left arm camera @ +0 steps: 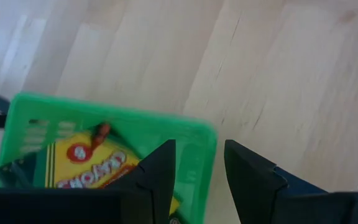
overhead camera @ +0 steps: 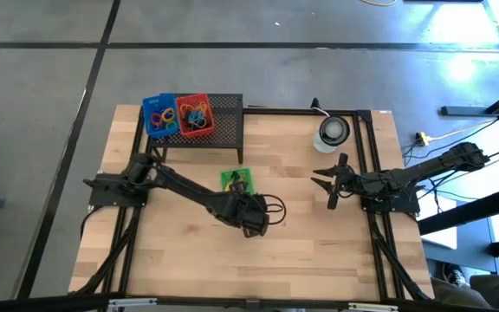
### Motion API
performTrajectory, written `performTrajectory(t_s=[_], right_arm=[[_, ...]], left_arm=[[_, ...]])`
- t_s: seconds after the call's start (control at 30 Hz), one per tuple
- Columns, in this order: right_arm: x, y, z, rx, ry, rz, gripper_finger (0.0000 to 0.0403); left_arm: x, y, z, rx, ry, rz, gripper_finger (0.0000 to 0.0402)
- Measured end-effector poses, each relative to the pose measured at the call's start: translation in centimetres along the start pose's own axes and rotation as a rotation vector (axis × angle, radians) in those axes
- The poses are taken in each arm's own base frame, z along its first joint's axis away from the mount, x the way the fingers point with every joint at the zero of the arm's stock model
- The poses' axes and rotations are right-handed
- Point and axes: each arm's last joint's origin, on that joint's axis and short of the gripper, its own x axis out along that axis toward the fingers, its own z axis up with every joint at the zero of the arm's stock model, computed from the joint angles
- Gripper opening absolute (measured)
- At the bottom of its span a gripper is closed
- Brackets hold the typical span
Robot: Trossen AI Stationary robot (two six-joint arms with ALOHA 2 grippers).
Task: Pick & Place Office Desk Supplies
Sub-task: Put the green bin with crayon boxes on the shelf
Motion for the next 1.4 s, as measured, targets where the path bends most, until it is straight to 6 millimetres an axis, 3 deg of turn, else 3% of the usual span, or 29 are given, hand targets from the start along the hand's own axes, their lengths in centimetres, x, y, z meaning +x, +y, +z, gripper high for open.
performTrajectory(t_s=[0.87,1.0,1.23,1.4], right_arm=[[0.0,0.0,0.0,0.001,0.001,0.008,0.0123],[0.0,0.0,0.0,0.002,0.001,0.008,0.0123],[0.0,0.0,0.0,0.004,0.001,0.008,0.0123],[0.0,0.0,0.0,0.004,0.001,0.008,0.0123]], left_arm=[[2.3,-0.2,-0.9,0.057,0.125,-0.026,0.0129],[2.6,-0.3,-1.1,0.08,0.128,-0.021,0.0101],[2.6,-0.4,-1.1,0.079,0.145,-0.055,0.0009],[2.5,-0.8,-1.0,0.088,0.132,-0.081,0.0002]])
